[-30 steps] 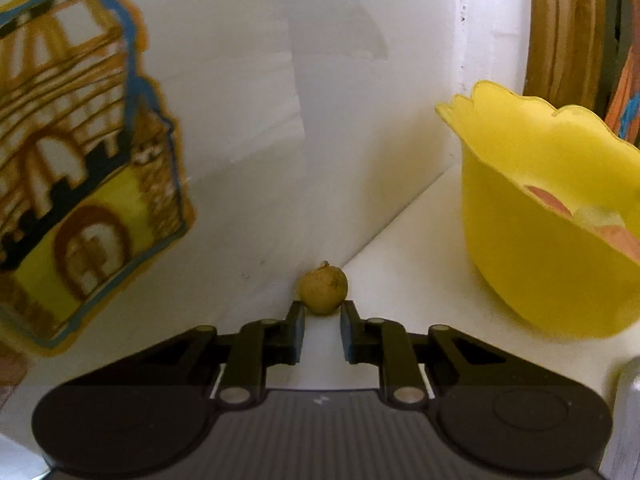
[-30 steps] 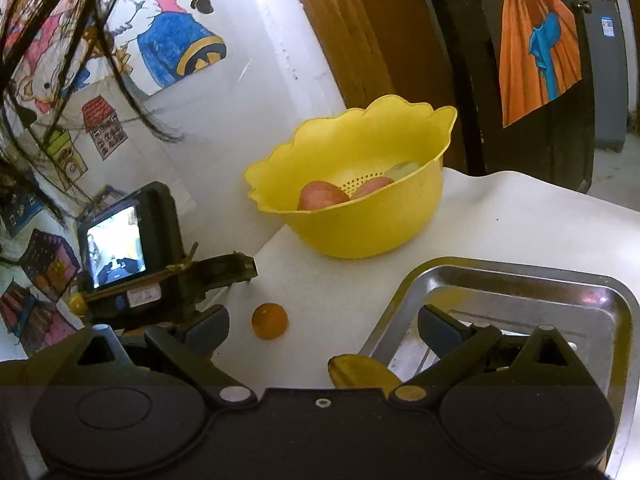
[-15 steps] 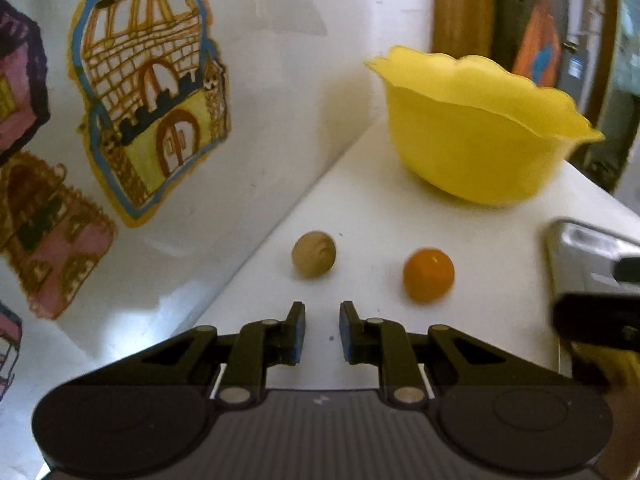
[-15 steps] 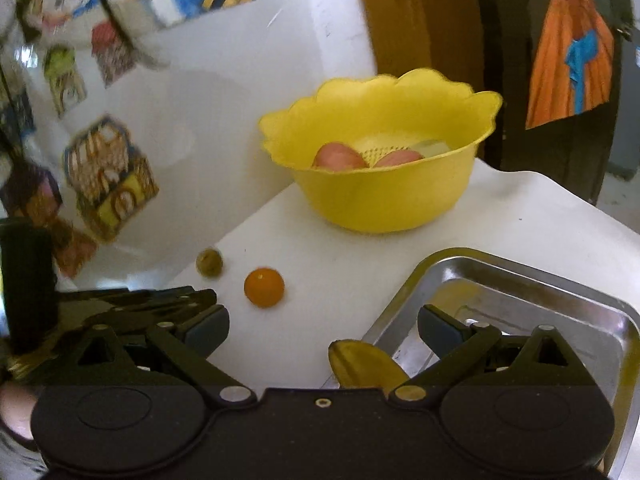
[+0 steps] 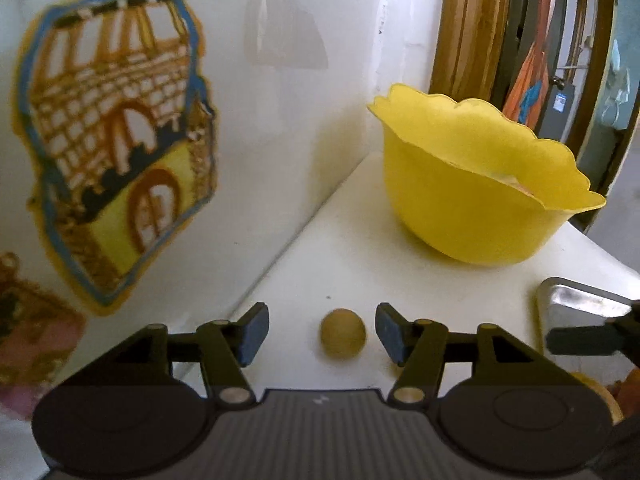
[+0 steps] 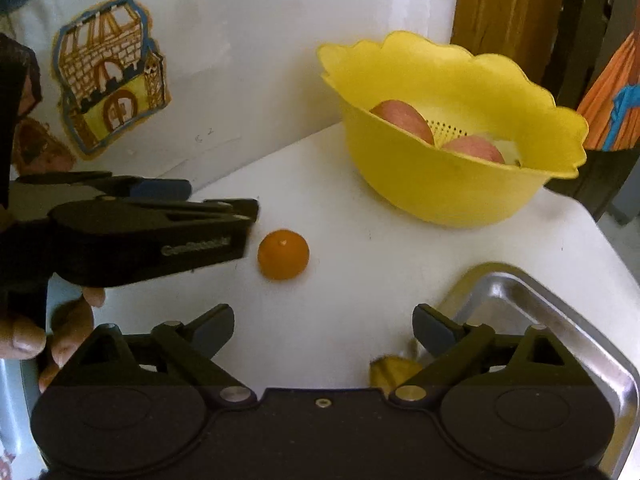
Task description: Organize fruits
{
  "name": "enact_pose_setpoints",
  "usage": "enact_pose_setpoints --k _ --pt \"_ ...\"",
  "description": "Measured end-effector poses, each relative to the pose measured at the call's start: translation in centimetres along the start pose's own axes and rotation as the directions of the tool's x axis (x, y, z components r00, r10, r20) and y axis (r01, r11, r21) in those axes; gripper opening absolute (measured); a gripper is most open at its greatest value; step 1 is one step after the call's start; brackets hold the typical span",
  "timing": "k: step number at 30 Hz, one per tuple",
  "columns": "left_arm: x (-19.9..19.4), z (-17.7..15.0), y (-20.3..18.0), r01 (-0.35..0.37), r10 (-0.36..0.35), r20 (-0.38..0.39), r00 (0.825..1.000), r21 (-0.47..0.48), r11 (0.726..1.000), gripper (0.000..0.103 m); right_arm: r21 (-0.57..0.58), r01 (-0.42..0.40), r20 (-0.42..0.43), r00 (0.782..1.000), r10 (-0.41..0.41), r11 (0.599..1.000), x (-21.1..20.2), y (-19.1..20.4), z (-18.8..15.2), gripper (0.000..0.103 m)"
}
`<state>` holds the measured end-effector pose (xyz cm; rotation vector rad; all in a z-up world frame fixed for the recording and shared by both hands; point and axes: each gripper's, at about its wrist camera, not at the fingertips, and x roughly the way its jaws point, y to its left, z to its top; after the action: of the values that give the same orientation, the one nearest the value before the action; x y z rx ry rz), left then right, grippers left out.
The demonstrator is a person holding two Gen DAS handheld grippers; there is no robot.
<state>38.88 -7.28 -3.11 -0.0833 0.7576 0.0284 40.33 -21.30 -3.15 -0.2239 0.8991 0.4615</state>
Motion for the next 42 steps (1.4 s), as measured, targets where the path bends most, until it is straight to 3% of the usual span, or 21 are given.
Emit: enact_pose_setpoints --k 5,9,14,21,30,35,42 --pt "0.7 -0.4 -0.5 0.022 -0.022 -0.025 0.999 0.014 1.000 0.061 -0.018 0.051 0.022 0.998 -0.050 0.999 1.1 1.4 0.5 0.091" --pt "1.5 -0.1 -0.2 0.039 -0.039 -0.037 0.999 -0.006 0.999 0.059 -0.099 0.094 0.027 0.995 -0.092 0.991 1.9 2.7 0.4 0.090" --pt "1.6 0.0 -0.1 0.073 -0.073 -0.035 0.997 -0.011 0.997 0.057 -0.130 0.097 0.041 0.995 -0.093 0.987 2.0 3.5 0.6 0.084" --pt "1.7 0.0 -0.2 0.076 -0.076 -0.044 0.996 -0.013 0.997 0.031 -0.143 0.015 -0.011 1.000 -0.017 0.990 2.9 2.8 1.7 0.074" --pt "1.0 0.0 0.5 0.060 -0.062 -0.045 0.997 -0.032 0.998 0.030 -0.181 -0.013 -0.003 1.000 0.012 0.983 3.6 3.1 3.1 0.057" --pt "0.6 -0.2 0.8 0.052 -0.053 -0.039 0.998 -0.036 0.998 0.030 -0.182 -0.033 0.013 0.999 0.036 0.983 4.0 2.9 3.1 0.043" --pt "-0.2 -0.5 0.7 0.033 -0.035 -0.038 0.999 -0.034 0.999 0.030 -0.192 -0.029 0.012 0.999 0.032 0.981 3.1 3.4 2.2 0.035"
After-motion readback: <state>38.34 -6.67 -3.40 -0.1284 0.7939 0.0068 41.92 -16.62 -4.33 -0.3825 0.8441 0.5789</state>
